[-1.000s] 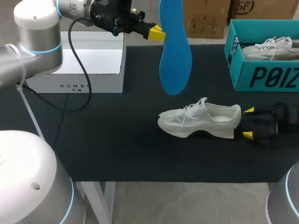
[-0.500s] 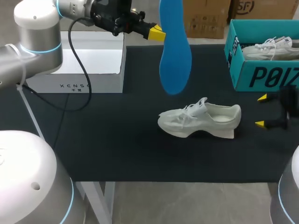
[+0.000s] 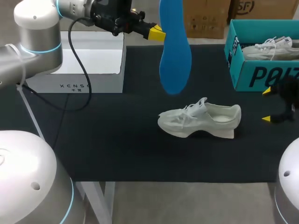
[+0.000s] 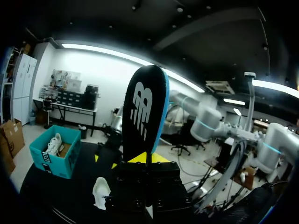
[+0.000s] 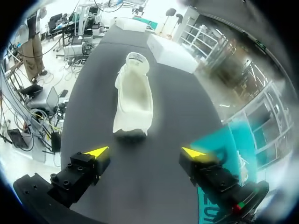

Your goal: Take the shoe out of the shoebox, open the shoe tongue, remove and reinsert the insole, then place the shoe into the shoebox

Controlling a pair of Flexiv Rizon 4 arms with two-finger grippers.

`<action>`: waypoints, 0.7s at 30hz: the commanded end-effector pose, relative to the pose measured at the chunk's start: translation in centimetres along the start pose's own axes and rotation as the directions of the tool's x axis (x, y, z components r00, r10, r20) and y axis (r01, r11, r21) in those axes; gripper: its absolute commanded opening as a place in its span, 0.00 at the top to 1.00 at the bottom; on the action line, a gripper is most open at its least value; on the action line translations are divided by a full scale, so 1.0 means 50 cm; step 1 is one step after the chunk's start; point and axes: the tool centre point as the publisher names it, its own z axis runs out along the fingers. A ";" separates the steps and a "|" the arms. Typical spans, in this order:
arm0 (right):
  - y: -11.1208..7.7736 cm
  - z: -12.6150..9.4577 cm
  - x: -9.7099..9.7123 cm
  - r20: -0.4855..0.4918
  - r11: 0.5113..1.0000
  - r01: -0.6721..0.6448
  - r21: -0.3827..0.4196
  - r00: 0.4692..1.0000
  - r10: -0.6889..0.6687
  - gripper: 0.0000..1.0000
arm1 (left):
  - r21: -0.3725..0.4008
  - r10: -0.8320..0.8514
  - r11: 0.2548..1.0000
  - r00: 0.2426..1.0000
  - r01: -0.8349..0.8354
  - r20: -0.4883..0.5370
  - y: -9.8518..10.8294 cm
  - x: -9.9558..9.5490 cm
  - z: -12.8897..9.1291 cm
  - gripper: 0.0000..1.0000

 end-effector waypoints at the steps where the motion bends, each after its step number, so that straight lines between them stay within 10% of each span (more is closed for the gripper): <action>1: 0.015 -0.027 -0.022 -0.109 0.970 0.044 0.238 0.994 -0.019 0.00 | -0.002 0.000 1.000 1.000 0.000 0.001 0.000 0.000 0.001 1.00; 21: 0.051 -0.064 0.032 -0.147 0.944 0.042 0.326 0.989 0.007 0.00 | -0.002 0.000 1.000 1.000 0.000 0.001 0.000 0.000 0.001 1.00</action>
